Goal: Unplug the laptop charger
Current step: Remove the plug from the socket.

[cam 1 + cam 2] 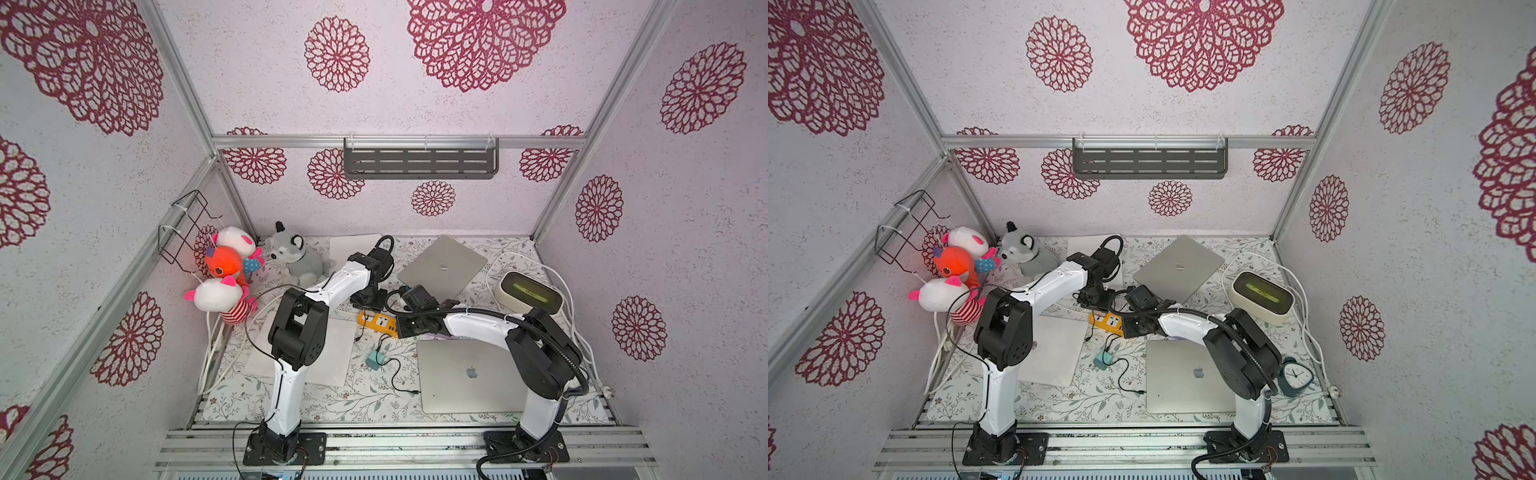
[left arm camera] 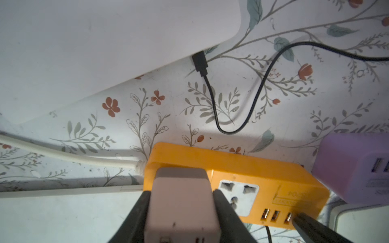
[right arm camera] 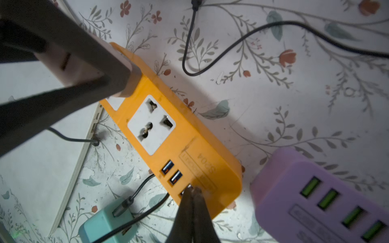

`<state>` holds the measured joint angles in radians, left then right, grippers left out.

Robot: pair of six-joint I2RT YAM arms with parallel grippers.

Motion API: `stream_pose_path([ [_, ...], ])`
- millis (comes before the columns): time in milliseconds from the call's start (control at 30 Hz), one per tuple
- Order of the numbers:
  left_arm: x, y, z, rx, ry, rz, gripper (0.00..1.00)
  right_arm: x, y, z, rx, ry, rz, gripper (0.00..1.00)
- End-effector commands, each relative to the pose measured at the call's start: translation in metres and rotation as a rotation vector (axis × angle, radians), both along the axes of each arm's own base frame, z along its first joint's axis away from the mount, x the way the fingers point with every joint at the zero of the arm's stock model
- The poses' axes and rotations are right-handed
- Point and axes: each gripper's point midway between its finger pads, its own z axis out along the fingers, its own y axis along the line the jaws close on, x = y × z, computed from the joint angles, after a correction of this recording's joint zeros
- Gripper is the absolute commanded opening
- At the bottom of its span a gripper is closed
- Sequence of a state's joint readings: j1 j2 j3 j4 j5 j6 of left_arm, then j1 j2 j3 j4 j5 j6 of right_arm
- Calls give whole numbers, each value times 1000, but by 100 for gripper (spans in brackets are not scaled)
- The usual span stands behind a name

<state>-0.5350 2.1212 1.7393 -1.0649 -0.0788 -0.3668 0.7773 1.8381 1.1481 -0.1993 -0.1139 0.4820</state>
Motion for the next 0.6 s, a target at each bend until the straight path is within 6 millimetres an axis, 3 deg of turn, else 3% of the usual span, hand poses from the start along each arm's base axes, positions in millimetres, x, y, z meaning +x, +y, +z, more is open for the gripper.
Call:
stream_pose_path([
  [0, -5, -13, 0, -42, 26, -13, 36, -33, -20, -57, -129, 162, 23, 7],
  [233, -4, -41, 4, -297, 71, 42, 36, -34, -20, -58, -132, 166, 24, 7],
  [567, -1, -19, -4, -64, 62, 9, 35, -32, -20, -57, -127, 158, 19, 7],
])
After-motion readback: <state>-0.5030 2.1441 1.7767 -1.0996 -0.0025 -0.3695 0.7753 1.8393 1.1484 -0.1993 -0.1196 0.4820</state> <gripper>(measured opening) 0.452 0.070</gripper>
